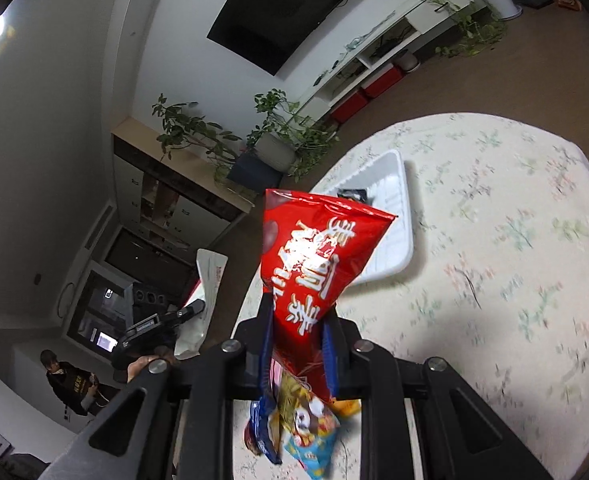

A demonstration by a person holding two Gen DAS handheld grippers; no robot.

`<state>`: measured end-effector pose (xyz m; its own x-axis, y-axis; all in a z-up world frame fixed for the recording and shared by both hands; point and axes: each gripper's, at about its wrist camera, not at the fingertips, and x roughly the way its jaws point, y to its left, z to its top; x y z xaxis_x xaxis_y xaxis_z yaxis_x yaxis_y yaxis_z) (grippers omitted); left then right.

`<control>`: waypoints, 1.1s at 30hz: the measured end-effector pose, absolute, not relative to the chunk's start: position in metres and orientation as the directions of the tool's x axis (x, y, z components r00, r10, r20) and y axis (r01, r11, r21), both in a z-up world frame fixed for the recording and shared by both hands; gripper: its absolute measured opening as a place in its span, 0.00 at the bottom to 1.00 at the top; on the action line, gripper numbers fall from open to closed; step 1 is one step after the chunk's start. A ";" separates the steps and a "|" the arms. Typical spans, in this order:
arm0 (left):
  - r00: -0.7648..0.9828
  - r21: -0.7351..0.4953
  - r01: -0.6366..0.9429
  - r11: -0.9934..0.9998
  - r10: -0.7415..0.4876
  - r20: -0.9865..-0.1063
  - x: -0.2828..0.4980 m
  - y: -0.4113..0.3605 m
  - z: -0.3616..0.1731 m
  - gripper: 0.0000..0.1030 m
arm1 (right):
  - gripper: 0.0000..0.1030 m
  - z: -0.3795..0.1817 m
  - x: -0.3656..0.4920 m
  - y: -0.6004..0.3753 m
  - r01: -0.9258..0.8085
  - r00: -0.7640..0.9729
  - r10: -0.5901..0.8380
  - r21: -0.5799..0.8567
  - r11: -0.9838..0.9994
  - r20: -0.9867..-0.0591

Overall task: Organize snacks
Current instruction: 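Carry the long packet and red bag over the white tray with both tools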

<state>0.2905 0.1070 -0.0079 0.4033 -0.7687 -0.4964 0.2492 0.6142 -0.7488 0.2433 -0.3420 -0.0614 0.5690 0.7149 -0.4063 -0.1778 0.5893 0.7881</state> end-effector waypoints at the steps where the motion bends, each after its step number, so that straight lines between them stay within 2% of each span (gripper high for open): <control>1: 0.403 -0.754 0.249 0.608 -0.773 -0.491 0.298 0.105 -0.008 0.16 | 0.22 -0.061 0.252 -0.340 -0.186 0.561 0.724 0.791 0.583 -0.402; 4: 0.405 -0.758 0.253 0.601 -0.777 -0.481 0.324 0.102 -0.006 0.16 | 0.22 -0.058 0.282 -0.329 -0.198 0.542 0.731 0.783 0.590 -0.414; 13: 0.387 -0.742 0.227 0.630 -0.758 -0.525 0.388 0.090 -0.023 0.16 | 0.22 -0.070 0.351 -0.294 -0.231 0.461 0.769 0.777 0.585 -0.442; 33: 0.323 -0.735 0.206 0.646 -0.754 -0.572 0.440 0.051 -0.075 0.16 | 0.22 -0.110 0.439 -0.221 -0.281 0.296 0.797 0.749 0.600 -0.527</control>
<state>0.4400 0.0509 -0.0754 0.3227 -0.7540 -0.5722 0.2062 0.6460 -0.7350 0.4387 -0.2207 -0.1098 0.2964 0.7968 -0.5266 -0.2809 0.5997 0.7493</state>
